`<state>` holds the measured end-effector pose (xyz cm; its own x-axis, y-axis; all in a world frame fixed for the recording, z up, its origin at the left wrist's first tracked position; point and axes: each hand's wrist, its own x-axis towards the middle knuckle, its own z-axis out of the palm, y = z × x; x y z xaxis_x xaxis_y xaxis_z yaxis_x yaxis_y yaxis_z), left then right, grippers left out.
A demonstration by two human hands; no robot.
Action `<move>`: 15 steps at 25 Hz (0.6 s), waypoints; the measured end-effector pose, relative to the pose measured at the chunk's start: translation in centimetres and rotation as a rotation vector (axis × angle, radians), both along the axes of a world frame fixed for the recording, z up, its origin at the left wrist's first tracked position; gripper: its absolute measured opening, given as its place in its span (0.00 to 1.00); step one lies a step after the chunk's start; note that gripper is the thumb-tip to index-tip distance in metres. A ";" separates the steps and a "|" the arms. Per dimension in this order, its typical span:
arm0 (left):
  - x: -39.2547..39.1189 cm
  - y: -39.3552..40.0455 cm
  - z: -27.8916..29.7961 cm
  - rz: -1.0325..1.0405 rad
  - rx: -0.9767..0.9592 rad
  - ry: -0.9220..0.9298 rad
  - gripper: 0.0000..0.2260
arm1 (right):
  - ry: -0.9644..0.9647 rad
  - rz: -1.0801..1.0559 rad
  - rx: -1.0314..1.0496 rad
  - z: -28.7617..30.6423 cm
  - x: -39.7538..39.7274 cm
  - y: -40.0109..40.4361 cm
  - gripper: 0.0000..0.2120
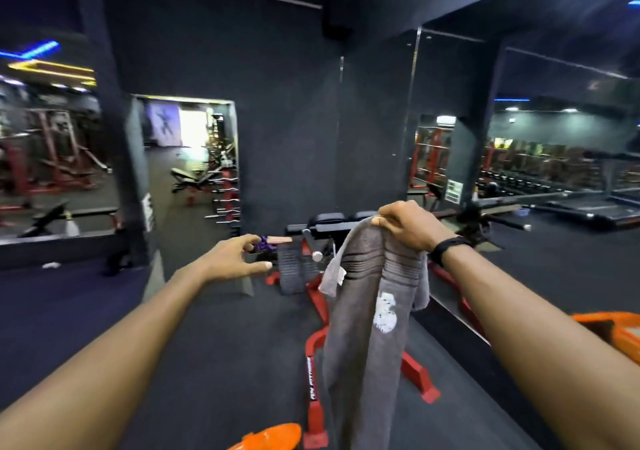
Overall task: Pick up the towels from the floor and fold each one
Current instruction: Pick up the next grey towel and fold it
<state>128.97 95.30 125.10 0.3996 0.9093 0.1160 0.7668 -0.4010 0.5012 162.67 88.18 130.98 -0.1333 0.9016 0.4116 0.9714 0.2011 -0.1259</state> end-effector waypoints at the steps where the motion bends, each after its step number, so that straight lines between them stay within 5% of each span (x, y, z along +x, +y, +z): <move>1: -1.0 0.6 0.2 0.021 0.007 -0.002 0.31 | 0.022 0.038 -0.008 0.0 -1.1 2.0 0.20; 6: -2.6 1.9 1.1 0.129 0.019 -0.030 0.25 | 0.092 0.218 -0.012 1.1 -5.5 9.7 0.21; 11: 1.1 3.2 3.1 0.268 -0.004 -0.076 0.46 | 0.138 0.425 -0.002 3.7 -8.9 13.9 0.23; 13: 3.5 4.0 3.1 0.350 0.031 -0.008 0.39 | 0.134 0.512 0.014 4.3 -9.6 15.1 0.23; 15: 4.6 4.7 2.7 0.443 0.126 0.030 0.20 | 0.122 0.575 0.017 4.5 -9.5 16.3 0.22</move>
